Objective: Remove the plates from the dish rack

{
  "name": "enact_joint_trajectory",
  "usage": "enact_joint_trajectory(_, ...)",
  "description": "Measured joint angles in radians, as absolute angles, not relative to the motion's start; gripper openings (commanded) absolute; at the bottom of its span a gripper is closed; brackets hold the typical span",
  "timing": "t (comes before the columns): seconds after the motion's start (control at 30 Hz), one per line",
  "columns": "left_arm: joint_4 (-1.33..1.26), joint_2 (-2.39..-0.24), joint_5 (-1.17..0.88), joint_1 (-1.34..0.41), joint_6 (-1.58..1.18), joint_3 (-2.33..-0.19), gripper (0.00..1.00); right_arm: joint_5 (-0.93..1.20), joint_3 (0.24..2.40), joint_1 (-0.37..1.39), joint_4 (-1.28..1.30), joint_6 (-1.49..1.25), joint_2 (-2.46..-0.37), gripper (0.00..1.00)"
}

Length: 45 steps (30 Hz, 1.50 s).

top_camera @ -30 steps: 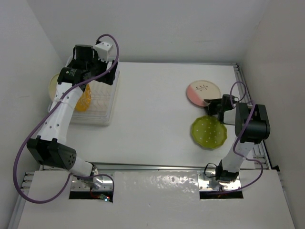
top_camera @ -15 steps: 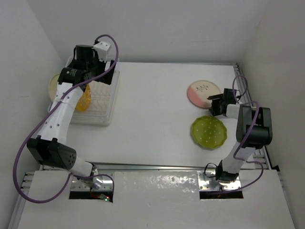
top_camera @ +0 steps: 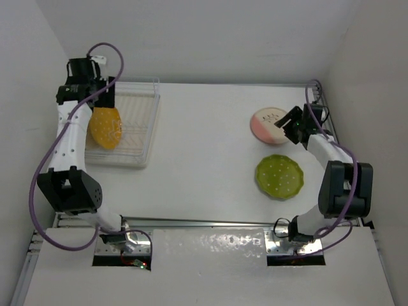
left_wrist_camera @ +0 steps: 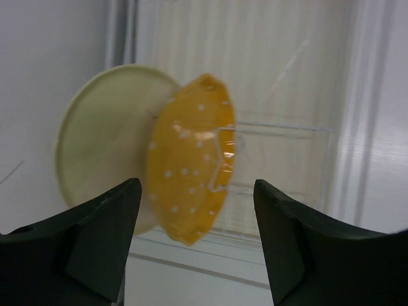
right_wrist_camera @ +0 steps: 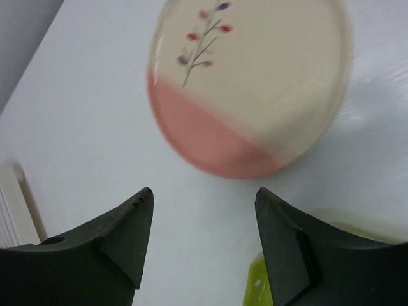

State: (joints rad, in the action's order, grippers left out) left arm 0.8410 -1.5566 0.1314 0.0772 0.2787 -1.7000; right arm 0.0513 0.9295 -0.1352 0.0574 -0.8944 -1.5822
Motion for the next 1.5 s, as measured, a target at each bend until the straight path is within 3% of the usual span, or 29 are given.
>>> enact_joint_trajectory(0.1, 0.853, -1.598, 0.107, 0.172, 0.279, -1.714, 0.69, 0.098, 0.932, -0.086, 0.093, -0.776, -1.520, 0.63)
enact_joint_trajectory(0.27, 0.869, -1.605, 0.086, 0.162, 0.282, -1.693, 0.68, 0.168, 0.865, -0.030, 0.118, -0.683, -1.409, 0.62)
enact_joint_trajectory(0.4, 0.865, -1.615, 0.097, 0.151, 0.288, -1.673, 0.59, 0.198, 0.783, -0.027, 0.138, -0.661, -1.346, 0.62)
enact_joint_trajectory(1.0, 0.740, -1.708, 0.200, 0.206, 0.266, -1.586, 0.49, 0.272, 0.649, -0.023, 0.150, -0.628, -1.248, 0.60)
enact_joint_trajectory(1.13, 0.739, -1.740, 0.181, 0.226, 0.257, -1.548, 0.33, 0.277, 0.646, -0.022, 0.150, -0.624, -1.239, 0.60)
enact_joint_trajectory(1.2, 0.739, -1.732, 0.144, 0.233, 0.255, -1.541, 0.15, 0.278, 0.646, -0.022, 0.150, -0.621, -1.234, 0.60)
enact_joint_trajectory(1.23, 0.743, -1.724, 0.125, 0.235, 0.253, -1.541, 0.15, 0.279, 0.646, -0.022, 0.149, -0.620, -1.233, 0.60)
enact_joint_trajectory(1.27, 0.756, -1.713, 0.107, 0.234, 0.275, -1.541, 0.03, 0.281, 0.645, -0.022, 0.148, -0.620, -1.231, 0.60)
enact_joint_trajectory(1.3, 0.762, -1.710, 0.101, 0.233, 0.279, -1.539, 0.00, 0.282, 0.643, -0.022, 0.147, -0.620, -1.229, 0.60)
enact_joint_trajectory(1.5, 0.767, -1.706, 0.070, 0.229, 0.279, -1.540, 0.00, 0.280, 0.622, -0.022, 0.145, -0.613, -1.198, 0.60)
